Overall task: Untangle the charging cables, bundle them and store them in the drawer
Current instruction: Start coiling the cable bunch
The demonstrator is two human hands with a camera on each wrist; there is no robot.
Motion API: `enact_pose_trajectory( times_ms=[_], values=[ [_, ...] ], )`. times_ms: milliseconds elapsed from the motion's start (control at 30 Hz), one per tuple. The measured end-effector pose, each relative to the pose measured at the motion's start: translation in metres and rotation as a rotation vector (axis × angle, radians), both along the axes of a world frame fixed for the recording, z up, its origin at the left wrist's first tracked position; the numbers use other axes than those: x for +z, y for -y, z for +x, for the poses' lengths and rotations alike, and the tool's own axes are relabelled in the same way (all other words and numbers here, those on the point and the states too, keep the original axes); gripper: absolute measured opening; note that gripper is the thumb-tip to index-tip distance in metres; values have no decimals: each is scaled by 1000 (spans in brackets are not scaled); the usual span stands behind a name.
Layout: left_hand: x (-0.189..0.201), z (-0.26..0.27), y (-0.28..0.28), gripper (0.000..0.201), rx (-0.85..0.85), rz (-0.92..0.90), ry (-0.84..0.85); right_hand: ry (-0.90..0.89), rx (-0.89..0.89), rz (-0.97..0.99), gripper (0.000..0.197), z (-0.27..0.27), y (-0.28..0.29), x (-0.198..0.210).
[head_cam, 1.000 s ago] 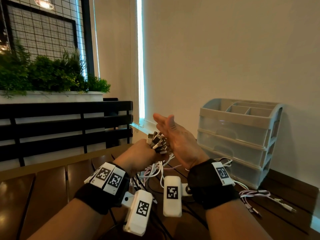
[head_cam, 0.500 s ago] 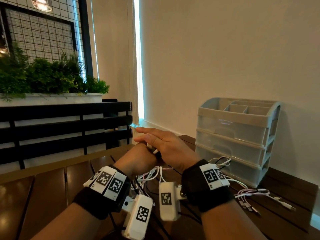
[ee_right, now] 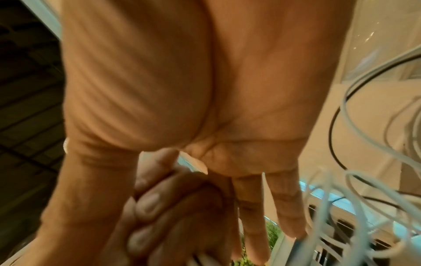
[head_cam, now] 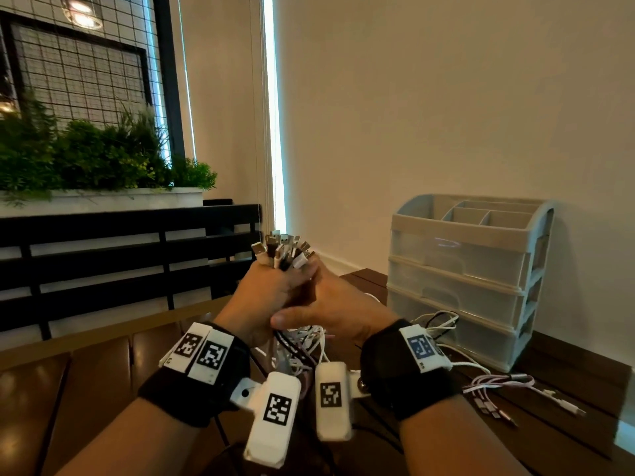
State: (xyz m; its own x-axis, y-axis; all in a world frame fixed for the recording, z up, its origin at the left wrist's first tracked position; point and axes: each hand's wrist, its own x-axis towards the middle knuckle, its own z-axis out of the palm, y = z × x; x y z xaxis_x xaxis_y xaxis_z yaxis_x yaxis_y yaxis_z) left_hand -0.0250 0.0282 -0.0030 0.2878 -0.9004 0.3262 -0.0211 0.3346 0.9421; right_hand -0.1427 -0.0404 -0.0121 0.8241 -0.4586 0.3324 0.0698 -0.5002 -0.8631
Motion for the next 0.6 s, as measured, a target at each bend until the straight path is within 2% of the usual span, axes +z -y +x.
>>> enact_pose_trajectory(
  times_ms=[133, 233, 367, 467, 533, 600],
  values=[
    [2, -3, -1, 25, -89, -5, -118, -113, 36, 28, 74, 13, 0, -17],
    [7, 3, -1, 12, -115, -35, -247, -247, 7, -124, 38, 19, -2, -23],
    [7, 12, 4, 25, -74, -51, -311, -302, -96, -253, 9, 18, -5, -20],
    [6, 14, 7, 28, -57, -65, -369, -294, -210, -411, 14, 17, -2, -18],
    [5, 12, 9, 32, -33, -72, -416, -283, -228, -434, 21, 19, -1, -18],
    [2, 10, 13, 35, 29, -92, -461, -315, -228, -460, 16, 21, 0, -19]
  ],
)
